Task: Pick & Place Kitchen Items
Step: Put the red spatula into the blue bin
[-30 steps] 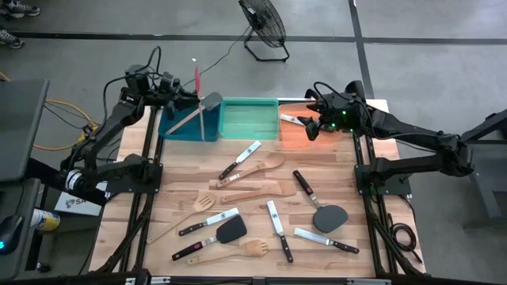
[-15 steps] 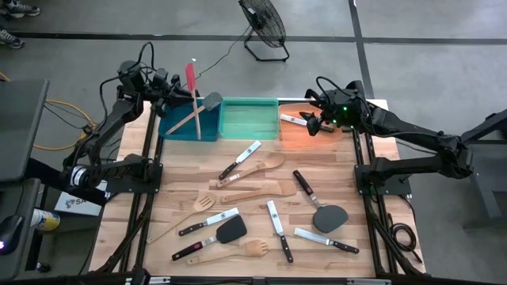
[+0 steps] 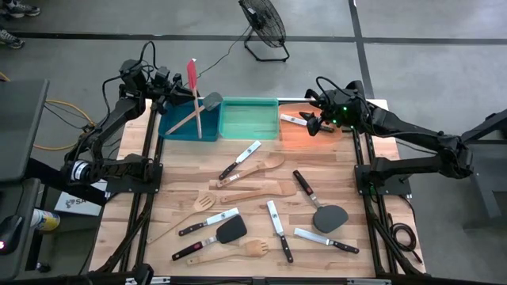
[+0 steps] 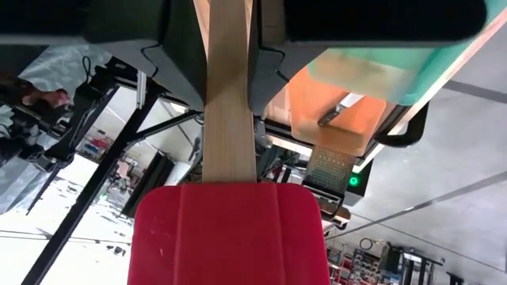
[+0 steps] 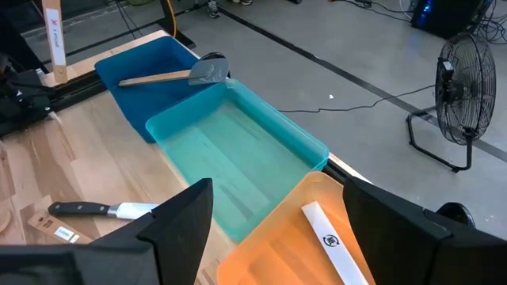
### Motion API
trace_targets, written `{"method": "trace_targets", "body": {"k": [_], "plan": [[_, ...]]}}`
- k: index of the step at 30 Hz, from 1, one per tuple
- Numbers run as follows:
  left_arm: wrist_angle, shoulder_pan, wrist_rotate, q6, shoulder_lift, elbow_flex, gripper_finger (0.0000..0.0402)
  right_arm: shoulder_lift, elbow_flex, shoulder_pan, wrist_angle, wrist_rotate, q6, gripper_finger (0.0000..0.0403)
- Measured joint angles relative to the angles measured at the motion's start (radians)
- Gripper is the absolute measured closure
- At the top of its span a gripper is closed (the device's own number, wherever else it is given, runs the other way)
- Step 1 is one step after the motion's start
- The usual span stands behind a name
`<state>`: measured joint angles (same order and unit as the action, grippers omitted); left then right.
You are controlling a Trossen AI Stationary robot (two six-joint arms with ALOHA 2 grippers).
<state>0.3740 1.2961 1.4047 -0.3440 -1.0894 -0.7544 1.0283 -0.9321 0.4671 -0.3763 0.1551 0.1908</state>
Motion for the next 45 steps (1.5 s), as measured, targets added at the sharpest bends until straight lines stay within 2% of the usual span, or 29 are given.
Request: {"method": "trace_targets", "body": {"k": [45], "plan": [[-0.004, 0.000, -0.056, -0.001, -0.001, 0.000, 0.0339, 0.000, 0.000, 0.000, 0.000, -0.001, -0.012, 0.0128]]}}
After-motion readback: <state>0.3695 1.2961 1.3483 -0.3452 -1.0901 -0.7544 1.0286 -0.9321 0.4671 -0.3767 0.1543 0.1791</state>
